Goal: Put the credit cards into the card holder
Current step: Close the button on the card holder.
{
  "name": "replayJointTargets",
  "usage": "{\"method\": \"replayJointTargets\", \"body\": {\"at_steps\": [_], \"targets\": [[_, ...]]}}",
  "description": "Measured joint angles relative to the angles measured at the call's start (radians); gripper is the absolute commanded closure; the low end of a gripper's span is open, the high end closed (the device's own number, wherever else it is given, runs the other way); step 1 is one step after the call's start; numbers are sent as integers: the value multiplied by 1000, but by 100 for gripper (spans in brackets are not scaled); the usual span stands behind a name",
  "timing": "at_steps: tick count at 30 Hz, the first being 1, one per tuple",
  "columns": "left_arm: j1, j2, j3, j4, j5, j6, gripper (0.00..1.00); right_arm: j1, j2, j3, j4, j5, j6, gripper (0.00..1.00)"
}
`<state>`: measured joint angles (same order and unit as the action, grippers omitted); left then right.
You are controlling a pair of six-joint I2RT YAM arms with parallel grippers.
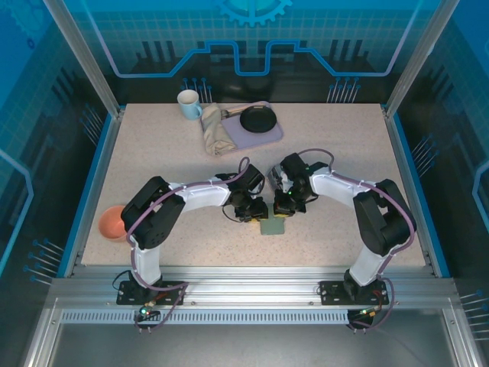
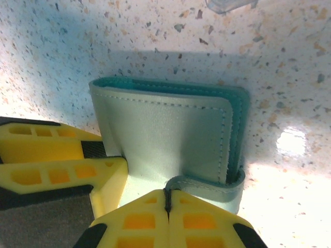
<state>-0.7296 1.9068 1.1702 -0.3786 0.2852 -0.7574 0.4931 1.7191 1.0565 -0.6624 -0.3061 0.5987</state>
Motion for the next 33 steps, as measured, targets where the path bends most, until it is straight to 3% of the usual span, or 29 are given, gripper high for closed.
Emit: {"method": "replayJointTargets", "body": {"at_steps": [33], "targets": [[0,0,0,-1,-2,0,75,69,114,113,-97,81,-3,100]]}}
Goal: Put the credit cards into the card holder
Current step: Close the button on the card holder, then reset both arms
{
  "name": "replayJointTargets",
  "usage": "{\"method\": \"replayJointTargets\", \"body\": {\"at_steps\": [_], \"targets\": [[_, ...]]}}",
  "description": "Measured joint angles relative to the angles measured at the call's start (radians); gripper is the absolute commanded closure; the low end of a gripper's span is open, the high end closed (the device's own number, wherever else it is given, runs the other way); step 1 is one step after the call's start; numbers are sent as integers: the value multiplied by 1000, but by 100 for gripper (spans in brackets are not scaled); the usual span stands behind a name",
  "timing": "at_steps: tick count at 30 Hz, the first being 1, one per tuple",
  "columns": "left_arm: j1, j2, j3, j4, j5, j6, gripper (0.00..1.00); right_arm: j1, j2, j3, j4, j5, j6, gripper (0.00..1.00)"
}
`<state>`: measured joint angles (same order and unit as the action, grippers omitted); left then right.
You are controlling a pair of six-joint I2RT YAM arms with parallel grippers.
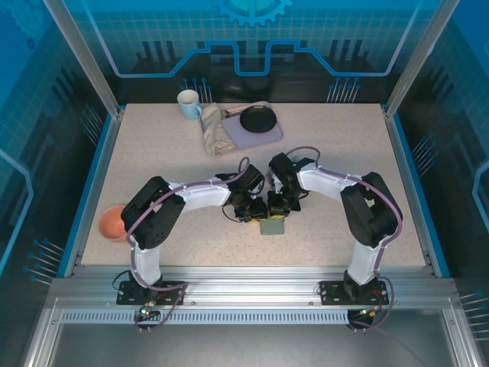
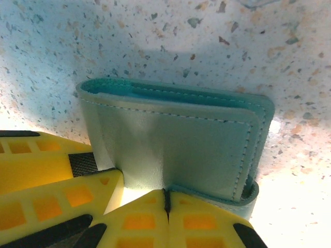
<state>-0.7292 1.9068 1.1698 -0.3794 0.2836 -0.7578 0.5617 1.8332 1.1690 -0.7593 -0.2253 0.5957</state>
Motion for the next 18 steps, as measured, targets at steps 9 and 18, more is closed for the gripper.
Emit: {"method": "replayJointTargets", "body": {"at_steps": [9,18], "targets": [[0,-35,-31,5,-35,2,62,21,-76,-48,40,60,20,62],[45,-454,-172,3,-420,72,7,-89,-587,-132,165,452,-16,2]]}}
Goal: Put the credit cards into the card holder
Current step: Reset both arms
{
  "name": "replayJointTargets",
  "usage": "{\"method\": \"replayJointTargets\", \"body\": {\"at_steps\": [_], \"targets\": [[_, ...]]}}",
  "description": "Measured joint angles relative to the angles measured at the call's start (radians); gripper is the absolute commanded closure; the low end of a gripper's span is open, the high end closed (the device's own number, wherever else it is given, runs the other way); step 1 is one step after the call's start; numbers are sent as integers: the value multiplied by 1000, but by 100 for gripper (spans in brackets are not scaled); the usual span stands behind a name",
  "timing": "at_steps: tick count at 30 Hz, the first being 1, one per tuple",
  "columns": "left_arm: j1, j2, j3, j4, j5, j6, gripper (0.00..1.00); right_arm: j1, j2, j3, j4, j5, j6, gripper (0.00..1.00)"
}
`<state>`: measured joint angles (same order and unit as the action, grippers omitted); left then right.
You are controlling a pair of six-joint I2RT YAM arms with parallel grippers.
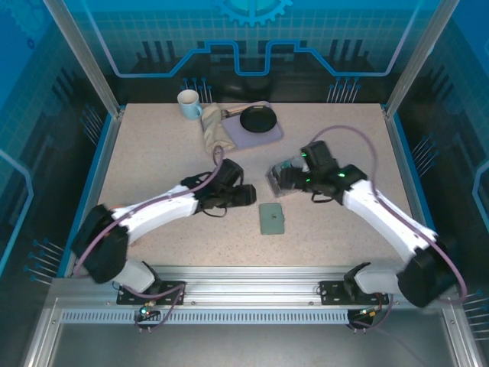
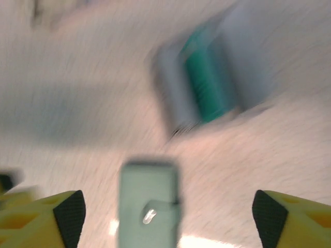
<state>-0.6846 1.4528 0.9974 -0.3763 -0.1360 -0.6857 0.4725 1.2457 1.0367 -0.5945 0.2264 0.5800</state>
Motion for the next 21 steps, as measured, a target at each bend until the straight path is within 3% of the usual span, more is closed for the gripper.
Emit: {"method": "replayJointTargets", "body": {"at_steps": [4,8,11,15,21], "targets": [[142,-150,-81,16,-243,73,1,-95,-72,-241,263,292,-192,0],[325,-194,-178,42,-416,176,1,-178,74,-401,455,373,-368,0],[412,-201,-272,146,-492,293,1,-222,164,-422,599,355,-454,2],[467,-184,-427,385,-511,426,1,-251,219,-444,825,272,-551,2],[573,-45,-504,709,-410,544,1,-352,239,-523,1112,42,-590,3]]}}
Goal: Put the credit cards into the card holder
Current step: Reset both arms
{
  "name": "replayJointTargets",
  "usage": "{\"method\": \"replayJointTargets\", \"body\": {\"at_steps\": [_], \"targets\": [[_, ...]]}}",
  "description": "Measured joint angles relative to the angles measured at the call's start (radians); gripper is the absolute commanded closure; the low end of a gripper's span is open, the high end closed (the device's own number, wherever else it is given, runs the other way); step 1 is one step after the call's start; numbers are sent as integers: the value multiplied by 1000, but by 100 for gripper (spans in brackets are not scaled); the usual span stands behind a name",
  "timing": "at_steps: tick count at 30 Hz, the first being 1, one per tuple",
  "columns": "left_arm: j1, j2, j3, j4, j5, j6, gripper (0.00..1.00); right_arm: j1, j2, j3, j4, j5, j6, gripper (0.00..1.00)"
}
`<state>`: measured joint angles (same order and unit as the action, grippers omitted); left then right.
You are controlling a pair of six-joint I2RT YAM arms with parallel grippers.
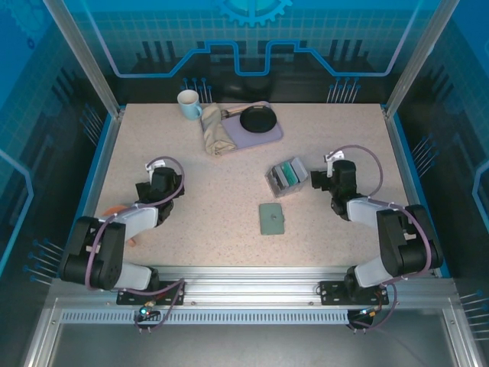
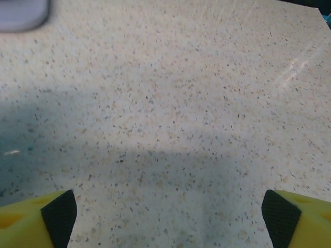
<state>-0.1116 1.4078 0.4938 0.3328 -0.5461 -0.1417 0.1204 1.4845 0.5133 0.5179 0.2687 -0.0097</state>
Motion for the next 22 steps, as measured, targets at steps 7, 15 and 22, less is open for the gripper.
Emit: {"method": "replayJointTargets", "body": {"at_steps": [7,15,22], "targets": [[67,91,-93,373,192,64,1,-32,16,-127,174,-127,-8,0],[70,111,-110,439,238,67,1,-34,16,-107,218,-139,-6,0],[70,111,-110,460,249,67,1,-36,16,-106,219,-153,-6,0]]}}
